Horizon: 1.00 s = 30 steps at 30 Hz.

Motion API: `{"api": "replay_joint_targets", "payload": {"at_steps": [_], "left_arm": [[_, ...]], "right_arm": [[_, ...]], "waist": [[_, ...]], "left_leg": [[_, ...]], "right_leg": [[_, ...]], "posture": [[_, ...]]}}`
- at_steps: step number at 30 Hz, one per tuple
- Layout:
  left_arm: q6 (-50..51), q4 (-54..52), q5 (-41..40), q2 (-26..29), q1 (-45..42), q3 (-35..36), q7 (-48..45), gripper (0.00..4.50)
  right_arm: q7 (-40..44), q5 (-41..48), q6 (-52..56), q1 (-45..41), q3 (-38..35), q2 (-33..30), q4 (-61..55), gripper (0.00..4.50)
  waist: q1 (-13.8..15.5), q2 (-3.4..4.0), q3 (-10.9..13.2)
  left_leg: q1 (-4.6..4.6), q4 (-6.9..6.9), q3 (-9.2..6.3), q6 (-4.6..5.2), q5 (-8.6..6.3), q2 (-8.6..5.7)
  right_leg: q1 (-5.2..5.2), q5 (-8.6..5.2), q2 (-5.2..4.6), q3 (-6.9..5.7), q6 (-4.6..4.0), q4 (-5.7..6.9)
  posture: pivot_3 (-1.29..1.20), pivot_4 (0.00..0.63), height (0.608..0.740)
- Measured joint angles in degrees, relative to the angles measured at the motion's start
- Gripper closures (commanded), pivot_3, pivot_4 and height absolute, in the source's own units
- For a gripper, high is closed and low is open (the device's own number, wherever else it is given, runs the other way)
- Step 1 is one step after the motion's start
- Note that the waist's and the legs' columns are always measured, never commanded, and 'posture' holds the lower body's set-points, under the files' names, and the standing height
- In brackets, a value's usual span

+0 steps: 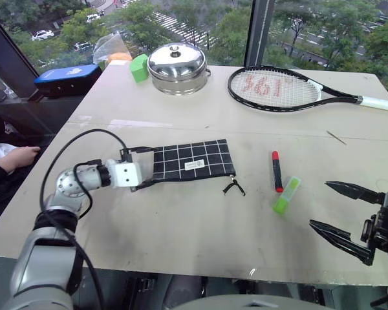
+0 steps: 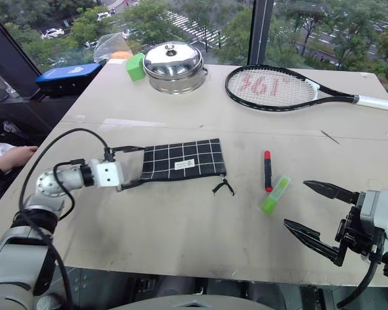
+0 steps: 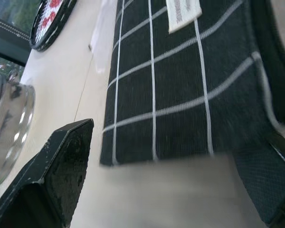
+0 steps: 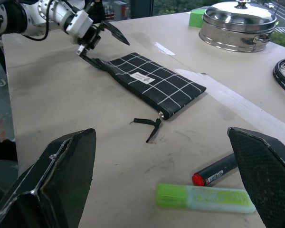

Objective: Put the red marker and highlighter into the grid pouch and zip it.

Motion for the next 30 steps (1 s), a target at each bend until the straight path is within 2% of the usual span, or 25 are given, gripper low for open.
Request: {"api": "replay_joint_targets", "payload": {"at_steps": [11, 16, 22, 25, 30], "left_arm": [[-1.19, 3.99, 4.45, -1.45, -5.05, -4.46, 4.88, 0.03], [9.25, 3.69, -3.83, -6.18, -5.05, -2.41, -3.45, 0.03], [8.17, 2.95, -0.92, -6.91, -6.46, -4.1, -0.89, 0.03], [14.01, 2.94, -4.41, -9.09, -6.42, -2.83, -4.46, 0.03], [7.13, 2.79, -0.04, -8.28, -6.92, -4.7, -0.59, 0.03]], "right_arm": [[-4.29, 0.07, 0.66, -0.51, 0.96, 0.0, -2.99, 0.0], [-6.34, 0.06, 1.4, -1.49, 2.35, -0.01, -3.87, 0.0], [-6.99, -0.15, 1.42, -1.03, 2.35, 0.2, -4.09, 0.0], [-7.2, -0.39, 1.39, -0.58, 2.36, 0.49, -4.21, 0.0], [-7.88, -0.6, 1.38, -0.4, 2.39, 0.59, -4.81, 0.0]], "waist": [[0.25, 0.0, -0.07], [0.83, 0.07, -0.14], [0.73, -0.06, -0.21], [0.69, -0.07, -0.2], [0.64, -0.17, -0.21]], "left_leg": [[0.14, 0.06, -0.05, 0.02, -0.01, 0.0], [0.09, 0.17, -0.08, 0.03, -0.01, 0.0], [0.05, 0.13, -0.09, 0.15, -0.09, -0.02], [0.06, 0.17, -0.1, 0.15, -0.09, -0.01], [0.06, 0.15, -0.11, 0.15, -0.09, -0.02]], "right_leg": [[0.15, -0.15, 0.0, -0.01, 0.15, 0.0], [0.23, -0.15, -0.14, -0.19, 0.14, 0.0], [0.31, -0.07, -0.05, -0.21, 0.09, -0.04], [0.31, -0.12, -0.06, -0.21, 0.06, -0.04], [0.32, -0.11, -0.07, -0.21, 0.05, -0.06]], "posture": [[0.0, 0.15, 0.74], [0.0, 0.15, 0.74], [0.0, 0.15, 0.74], [0.0, 0.15, 0.74], [0.0, 0.15, 0.74]]}}
